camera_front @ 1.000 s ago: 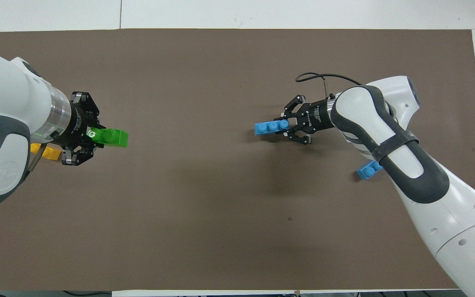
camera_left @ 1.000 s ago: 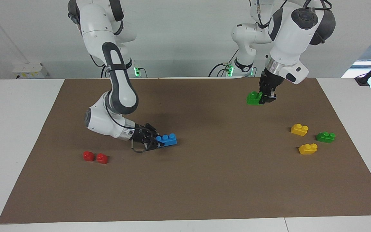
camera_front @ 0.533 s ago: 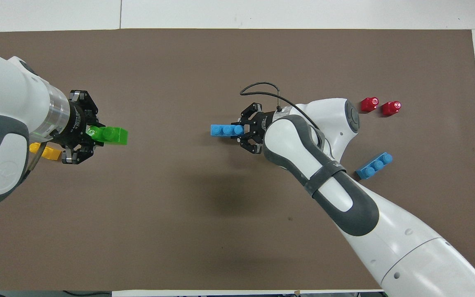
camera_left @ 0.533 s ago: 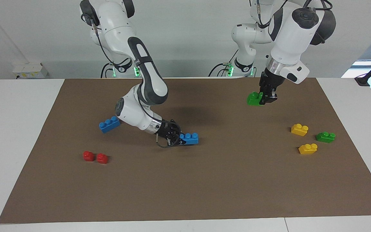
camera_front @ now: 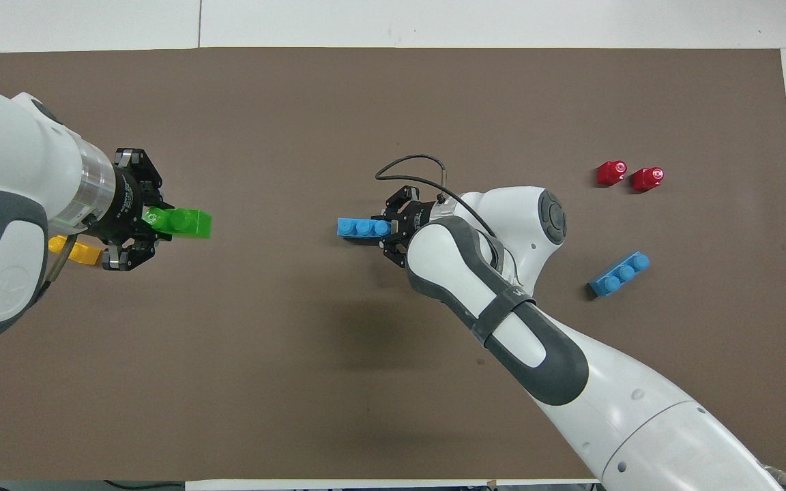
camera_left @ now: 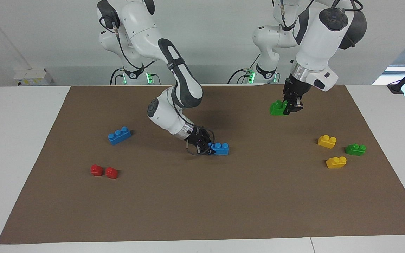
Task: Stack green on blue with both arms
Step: 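Carry the blue brick with the right gripper toward the table centre, then bring the green brick with the left gripper onto the held blue brick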
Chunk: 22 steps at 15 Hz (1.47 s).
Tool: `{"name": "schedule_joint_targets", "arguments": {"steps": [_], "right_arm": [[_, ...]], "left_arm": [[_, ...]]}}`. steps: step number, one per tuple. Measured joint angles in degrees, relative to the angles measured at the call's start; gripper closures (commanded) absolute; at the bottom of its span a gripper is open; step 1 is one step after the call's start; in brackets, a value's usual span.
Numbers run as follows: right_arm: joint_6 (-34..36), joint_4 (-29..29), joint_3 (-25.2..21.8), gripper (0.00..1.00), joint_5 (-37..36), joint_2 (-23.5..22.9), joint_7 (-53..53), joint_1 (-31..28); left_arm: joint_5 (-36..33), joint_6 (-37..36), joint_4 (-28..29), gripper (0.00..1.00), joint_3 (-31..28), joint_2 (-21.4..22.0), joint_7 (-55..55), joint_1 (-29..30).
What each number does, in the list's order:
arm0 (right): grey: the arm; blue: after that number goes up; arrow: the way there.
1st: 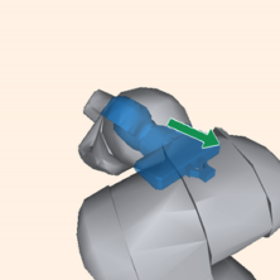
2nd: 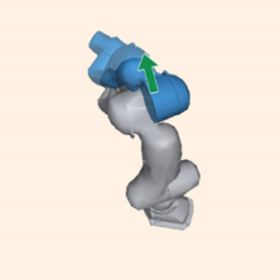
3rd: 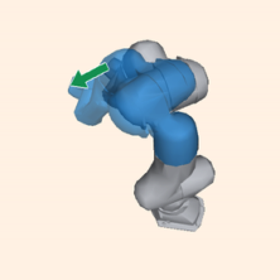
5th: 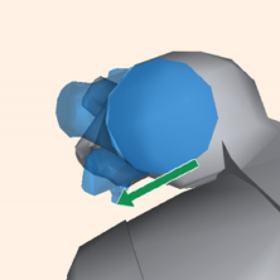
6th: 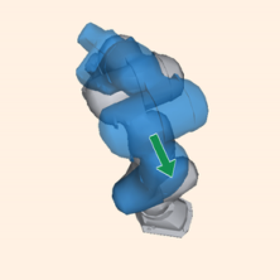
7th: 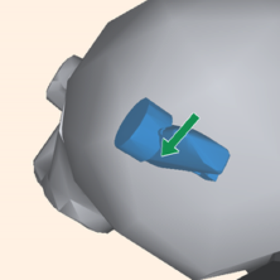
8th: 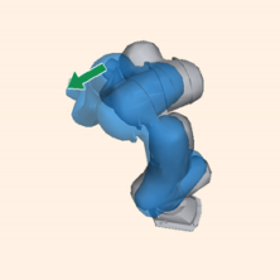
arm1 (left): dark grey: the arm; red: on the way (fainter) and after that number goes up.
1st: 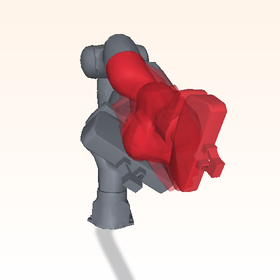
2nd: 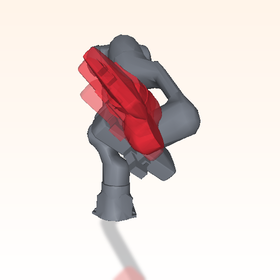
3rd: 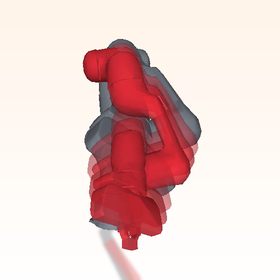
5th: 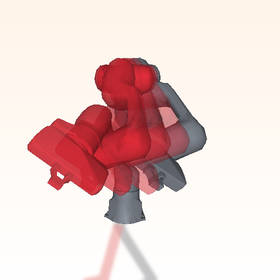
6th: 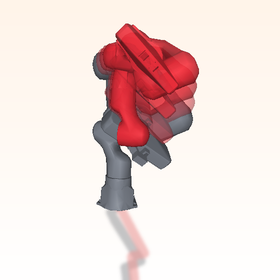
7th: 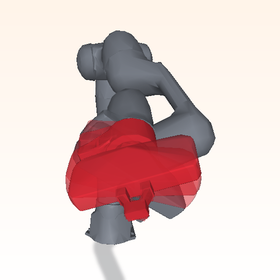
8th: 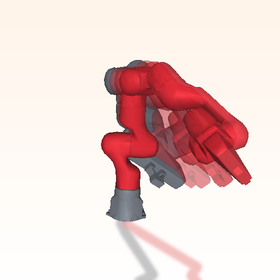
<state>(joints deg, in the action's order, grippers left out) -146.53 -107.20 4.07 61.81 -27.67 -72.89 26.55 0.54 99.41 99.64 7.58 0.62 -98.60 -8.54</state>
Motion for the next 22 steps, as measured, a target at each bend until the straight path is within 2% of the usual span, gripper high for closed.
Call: {"name": "schedule_joint_targets", "arguments": {"steps": [4,8,11,15,17,22], "right_arm": [[-2.30,-0.91,0.08,1.00,0.09,0.06,0.00,0.25],[-4.43,-1.59,0.30,1.00,0.10,0.46,0.00,1.03],[-4.96,-1.80,0.33,1.00,0.38,0.57,0.00,1.24],[-5.74,-2.35,0.35,1.00,5.62,0.58,4.46,2.84],[-5.75,-2.37,0.34,1.00,6.02,0.58,5.55,3.03],[-5.75,-2.39,0.34,1.00,6.05,0.60,6.04,3.04]], "left_arm": [[0.23,4.09,1.80,1.00,0.29,0.02,-2.02,-1.37],[0.27,9.77,5.03,1.00,0.41,-0.92,-7.86,-6.84],[0.27,14.83,5.79,1.00,0.41,-4.35,-12.70,-11.45],[-1.48,22.04,6.04,1.00,0.41,-11.06,-18.76,-17.39],[-2.67,25.28,6.11,1.00,0.40,-13.57,-20.87,-18.83],[-3.98,27.04,6.46,1.00,0.20,-14.84,-21.02,-19.04]]}}
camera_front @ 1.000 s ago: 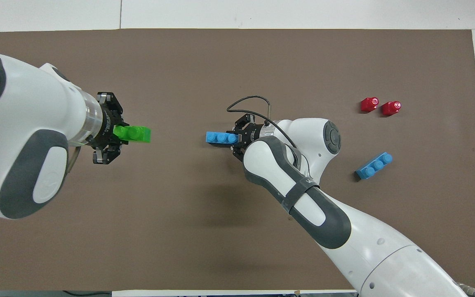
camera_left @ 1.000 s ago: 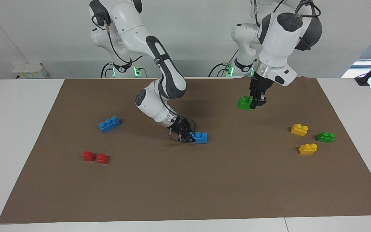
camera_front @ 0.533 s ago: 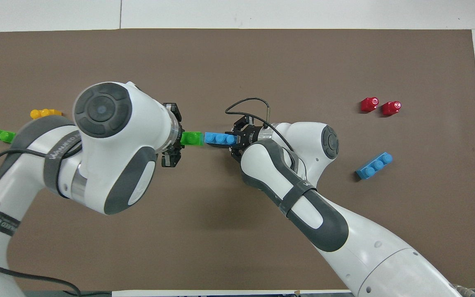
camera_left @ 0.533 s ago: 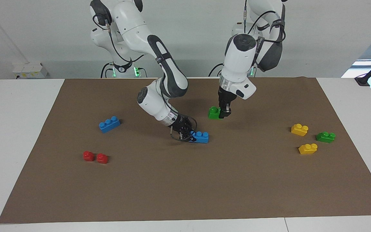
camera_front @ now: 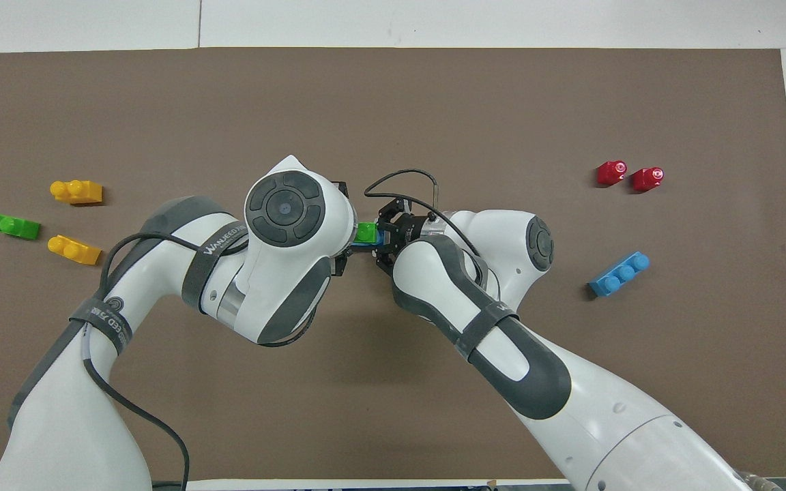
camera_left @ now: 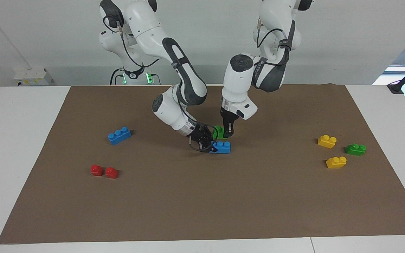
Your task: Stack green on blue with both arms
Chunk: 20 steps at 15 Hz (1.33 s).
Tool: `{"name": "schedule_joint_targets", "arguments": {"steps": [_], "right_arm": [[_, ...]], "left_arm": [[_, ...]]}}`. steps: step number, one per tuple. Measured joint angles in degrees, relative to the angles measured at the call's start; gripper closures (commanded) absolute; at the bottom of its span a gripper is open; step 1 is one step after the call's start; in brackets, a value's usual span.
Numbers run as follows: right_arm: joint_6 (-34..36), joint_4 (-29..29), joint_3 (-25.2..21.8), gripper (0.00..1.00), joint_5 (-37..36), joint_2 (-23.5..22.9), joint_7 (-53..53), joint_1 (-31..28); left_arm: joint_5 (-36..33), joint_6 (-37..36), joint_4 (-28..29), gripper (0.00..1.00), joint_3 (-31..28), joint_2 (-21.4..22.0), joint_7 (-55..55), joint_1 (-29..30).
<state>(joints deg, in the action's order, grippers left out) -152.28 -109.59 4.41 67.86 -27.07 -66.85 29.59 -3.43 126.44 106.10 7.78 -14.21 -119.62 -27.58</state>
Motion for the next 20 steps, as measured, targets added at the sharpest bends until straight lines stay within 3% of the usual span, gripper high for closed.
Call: {"name": "schedule_joint_targets", "arguments": {"steps": [6,20], "right_arm": [[0.00,-0.01,0.00,1.00,0.00,0.00,0.07,0.00],[0.00,-0.01,0.00,1.00,0.00,0.01,0.20,0.01]], "left_arm": [[-1.96,2.67,3.51,1.00,-0.47,0.00,-0.08,0.10],[-2.07,6.86,5.92,1.00,-1.22,0.00,-0.24,0.40]]}}
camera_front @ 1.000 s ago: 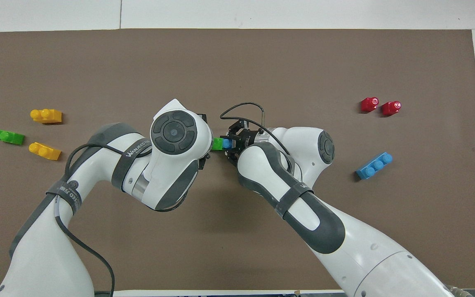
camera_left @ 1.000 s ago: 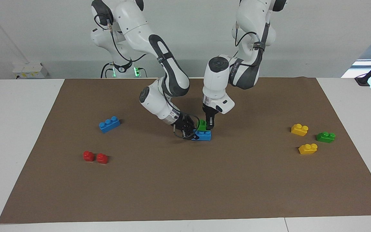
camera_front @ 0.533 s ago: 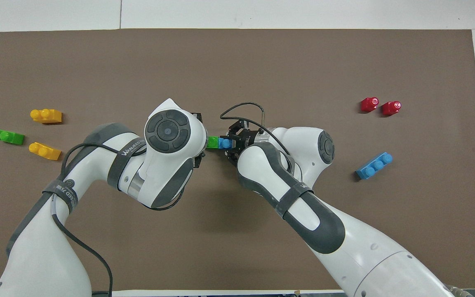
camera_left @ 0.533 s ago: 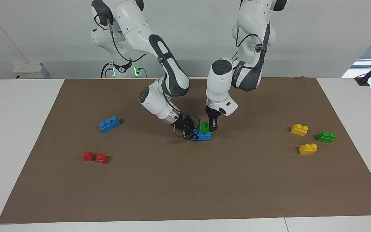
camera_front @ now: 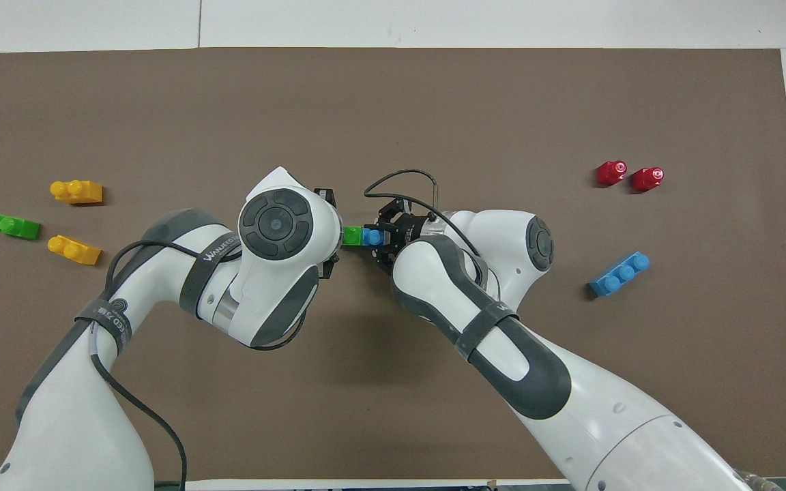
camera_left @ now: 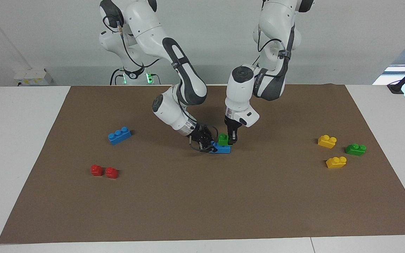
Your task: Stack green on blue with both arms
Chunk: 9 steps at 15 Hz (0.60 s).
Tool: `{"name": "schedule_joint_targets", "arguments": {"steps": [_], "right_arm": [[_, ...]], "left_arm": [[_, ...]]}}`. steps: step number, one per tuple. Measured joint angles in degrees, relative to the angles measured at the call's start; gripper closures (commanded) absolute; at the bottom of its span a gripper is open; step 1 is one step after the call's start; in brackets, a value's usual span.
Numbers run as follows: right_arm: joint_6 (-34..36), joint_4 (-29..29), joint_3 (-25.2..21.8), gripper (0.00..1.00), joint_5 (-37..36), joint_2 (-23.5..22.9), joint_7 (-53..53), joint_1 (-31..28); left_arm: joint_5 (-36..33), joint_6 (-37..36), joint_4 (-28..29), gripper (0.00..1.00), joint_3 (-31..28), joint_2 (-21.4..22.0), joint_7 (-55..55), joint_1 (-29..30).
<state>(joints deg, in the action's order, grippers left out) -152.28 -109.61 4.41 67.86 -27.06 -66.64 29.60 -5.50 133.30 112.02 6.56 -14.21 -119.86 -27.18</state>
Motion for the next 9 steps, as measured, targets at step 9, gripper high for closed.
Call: {"name": "schedule_joint_targets", "arguments": {"steps": [9], "right_arm": [[0.00,0.00,0.08,1.00,0.00,0.00,0.09,0.05]], "left_arm": [[-3.55,2.28,0.88,1.00,0.58,-1.22,-0.61,-0.10]]}}
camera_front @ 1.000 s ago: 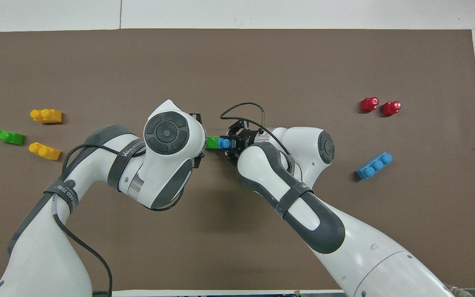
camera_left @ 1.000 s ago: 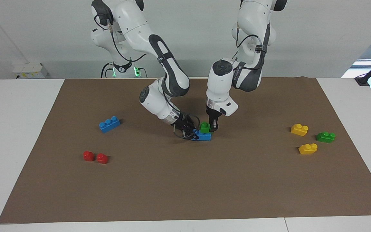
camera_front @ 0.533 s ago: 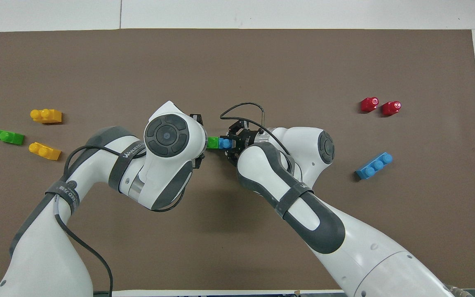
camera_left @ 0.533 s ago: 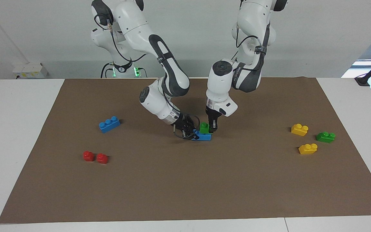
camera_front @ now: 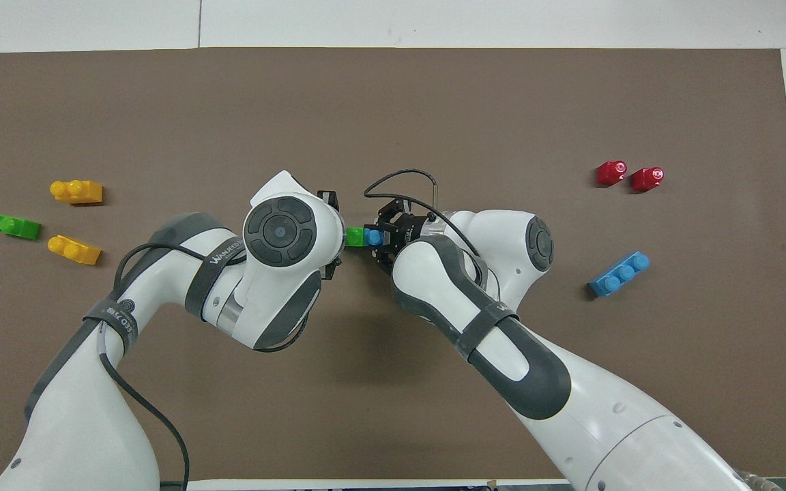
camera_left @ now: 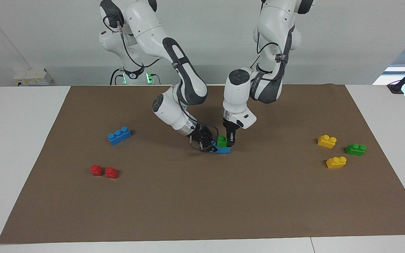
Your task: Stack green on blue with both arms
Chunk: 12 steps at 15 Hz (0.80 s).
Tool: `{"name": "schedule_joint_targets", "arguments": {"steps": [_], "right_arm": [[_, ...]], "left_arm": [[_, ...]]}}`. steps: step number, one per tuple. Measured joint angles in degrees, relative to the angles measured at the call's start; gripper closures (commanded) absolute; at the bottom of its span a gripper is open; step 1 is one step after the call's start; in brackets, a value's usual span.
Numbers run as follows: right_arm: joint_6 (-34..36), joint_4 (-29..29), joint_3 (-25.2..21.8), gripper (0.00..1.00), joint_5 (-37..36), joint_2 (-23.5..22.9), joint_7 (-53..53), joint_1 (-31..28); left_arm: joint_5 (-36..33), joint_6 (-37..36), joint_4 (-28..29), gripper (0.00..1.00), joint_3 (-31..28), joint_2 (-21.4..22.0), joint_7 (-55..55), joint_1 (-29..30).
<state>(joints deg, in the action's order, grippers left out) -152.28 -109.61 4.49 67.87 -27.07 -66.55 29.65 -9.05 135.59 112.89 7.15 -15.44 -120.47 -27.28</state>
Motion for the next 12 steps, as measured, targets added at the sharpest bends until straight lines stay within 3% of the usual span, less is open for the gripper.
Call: {"name": "schedule_joint_targets", "arguments": {"steps": [1,2,3,4,5,6,7,8,12], "right_arm": [[0.00,0.00,0.00,1.00,0.00,0.00,0.00,0.01],[0.00,0.00,0.00,1.00,0.00,0.00,0.00,0.03],[0.00,0.00,0.00,1.00,0.00,0.00,0.00,0.02],[0.00,0.00,0.00,0.57,0.00,0.00,0.00,0.02],[0.00,-0.01,0.00,0.28,0.01,0.00,0.00,0.02],[0.00,-0.17,0.00,0.15,0.01,-0.02,0.00,0.03],[-0.04,-0.50,0.00,0.06,0.01,-0.04,0.00,0.03],[-0.21,-0.83,0.00,0.02,0.01,-0.08,0.00,0.04],[-1.11,-1.34,-0.01,0.00,0.01,-0.10,0.00,0.20]], "left_arm": [[-0.61,0.00,0.00,0.13,0.09,0.00,-0.01,-0.01],[-1.02,0.00,0.00,0.00,0.15,0.00,-0.01,-0.01],[-1.56,-0.12,0.01,0.00,0.02,-0.01,0.02,0.02],[-2.11,-0.24,-0.01,0.00,-0.31,0.04,0.21,0.17],[-2.42,-0.60,-0.08,0.00,-0.48,0.28,0.85,0.69],[-2.52,-1.33,-0.16,0.00,-0.51,0.73,1.61,1.27],[-2.54,-2.38,-0.20,0.00,-0.56,1.53,2.42,1.72],[-2.54,-3.54,-0.23,0.00,-0.52,2.48,2.94,2.08],[-2.55,-8.35,-0.61,0.00,-0.55,7.23,8.61,4.60]]}}
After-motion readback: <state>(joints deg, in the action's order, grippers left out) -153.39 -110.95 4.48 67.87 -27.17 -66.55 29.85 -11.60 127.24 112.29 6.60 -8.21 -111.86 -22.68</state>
